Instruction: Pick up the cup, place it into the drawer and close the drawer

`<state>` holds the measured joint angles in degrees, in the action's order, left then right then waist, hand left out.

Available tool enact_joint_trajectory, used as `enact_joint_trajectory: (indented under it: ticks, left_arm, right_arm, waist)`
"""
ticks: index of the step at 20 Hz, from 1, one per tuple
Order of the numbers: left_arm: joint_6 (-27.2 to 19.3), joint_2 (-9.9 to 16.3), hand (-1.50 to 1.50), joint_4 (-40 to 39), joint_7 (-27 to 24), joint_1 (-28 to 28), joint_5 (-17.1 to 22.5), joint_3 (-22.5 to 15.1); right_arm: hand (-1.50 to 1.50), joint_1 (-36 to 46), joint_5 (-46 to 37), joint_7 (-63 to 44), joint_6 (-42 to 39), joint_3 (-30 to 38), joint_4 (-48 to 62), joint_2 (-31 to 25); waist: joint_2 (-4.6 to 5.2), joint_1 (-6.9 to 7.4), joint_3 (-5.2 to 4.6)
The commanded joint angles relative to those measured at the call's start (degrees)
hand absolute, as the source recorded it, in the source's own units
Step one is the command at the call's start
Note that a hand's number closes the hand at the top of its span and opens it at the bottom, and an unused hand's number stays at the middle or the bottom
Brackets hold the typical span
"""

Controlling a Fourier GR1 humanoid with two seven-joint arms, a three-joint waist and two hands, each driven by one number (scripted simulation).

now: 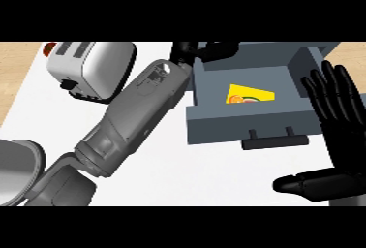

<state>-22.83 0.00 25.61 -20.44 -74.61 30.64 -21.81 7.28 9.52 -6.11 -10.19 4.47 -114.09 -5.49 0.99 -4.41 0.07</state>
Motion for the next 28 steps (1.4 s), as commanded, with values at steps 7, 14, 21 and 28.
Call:
enact_joint_trajectory:
  ticks: [7,14,21,28]
  left_arm:
    - [-4.00,0.00,-1.50,-3.99,1.28,0.36,1.75,-11.30]
    - [-4.79,0.00,-1.50,-1.69,0.64,-0.55,6.17,-12.00]
    - [-1.33,0.00,-1.50,1.93,-5.43,-1.67,12.47,-7.65]
    - [0.18,0.28,-1.50,7.32,-4.46,1.41,13.64,-2.92]
  right_arm:
    - [-1.50,2.00,-0.20,-3.82,1.03,-2.29,-2.15,0.62]
    - [-1.50,2.07,0.82,-1.62,1.15,-2.22,-1.05,2.11]
    - [-1.50,1.92,8.45,-2.98,-2.05,1.94,-0.92,-0.20]
    - [1.50,-1.15,11.27,-3.89,-5.06,4.10,-4.17,-3.30]
  waist:
    - [0.37,-1.87,0.02]
    - [0.39,-1.78,0.01]
    - [-0.04,0.01,-0.01]
    - [-1.10,4.00,-0.06]
